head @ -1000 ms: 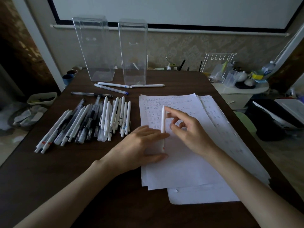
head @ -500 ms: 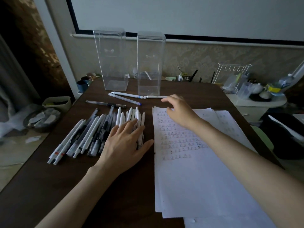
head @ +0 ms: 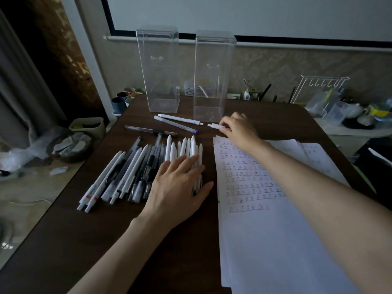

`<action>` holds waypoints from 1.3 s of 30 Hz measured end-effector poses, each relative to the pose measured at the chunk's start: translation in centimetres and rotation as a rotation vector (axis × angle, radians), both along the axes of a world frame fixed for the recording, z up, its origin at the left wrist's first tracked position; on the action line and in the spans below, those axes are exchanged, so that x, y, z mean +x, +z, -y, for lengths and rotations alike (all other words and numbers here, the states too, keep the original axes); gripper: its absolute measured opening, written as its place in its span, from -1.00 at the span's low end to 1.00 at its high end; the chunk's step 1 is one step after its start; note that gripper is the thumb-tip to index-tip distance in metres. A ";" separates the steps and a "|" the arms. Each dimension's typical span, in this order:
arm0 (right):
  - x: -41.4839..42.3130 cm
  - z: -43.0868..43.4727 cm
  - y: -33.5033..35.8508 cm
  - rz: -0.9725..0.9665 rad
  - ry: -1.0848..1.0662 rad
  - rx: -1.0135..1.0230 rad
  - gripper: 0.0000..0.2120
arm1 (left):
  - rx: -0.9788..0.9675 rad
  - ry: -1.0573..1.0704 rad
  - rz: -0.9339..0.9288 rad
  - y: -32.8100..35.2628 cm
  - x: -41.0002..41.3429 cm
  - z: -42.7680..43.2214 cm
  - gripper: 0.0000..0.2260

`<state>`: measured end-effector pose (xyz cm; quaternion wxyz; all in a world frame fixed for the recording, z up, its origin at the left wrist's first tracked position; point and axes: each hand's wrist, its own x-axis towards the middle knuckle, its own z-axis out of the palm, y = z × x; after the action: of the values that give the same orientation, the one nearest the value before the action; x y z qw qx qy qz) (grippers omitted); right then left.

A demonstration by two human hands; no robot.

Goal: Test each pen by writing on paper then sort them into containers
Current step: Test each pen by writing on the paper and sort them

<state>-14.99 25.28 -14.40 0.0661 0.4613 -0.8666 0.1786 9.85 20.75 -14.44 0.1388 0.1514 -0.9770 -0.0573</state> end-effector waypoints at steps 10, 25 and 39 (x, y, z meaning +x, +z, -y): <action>4.3 -6.7 3.5 -0.241 -0.039 -0.030 -0.58 | 0.090 -0.202 -0.152 1.3 0.4 -2.5 -0.56; 10.1 -17.3 0.5 -0.352 -0.106 -0.278 -0.48 | 0.160 -0.830 0.117 -0.3 0.7 -6.5 -0.58; 11.6 -17.4 2.1 0.645 -0.093 -0.663 -0.62 | 0.079 -0.775 0.117 0.2 1.4 -7.5 -0.55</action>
<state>-3.39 42.64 -12.27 -0.0551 0.2967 -0.7588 0.5772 11.21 28.29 -14.25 0.0450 -0.2206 -0.9650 -0.1343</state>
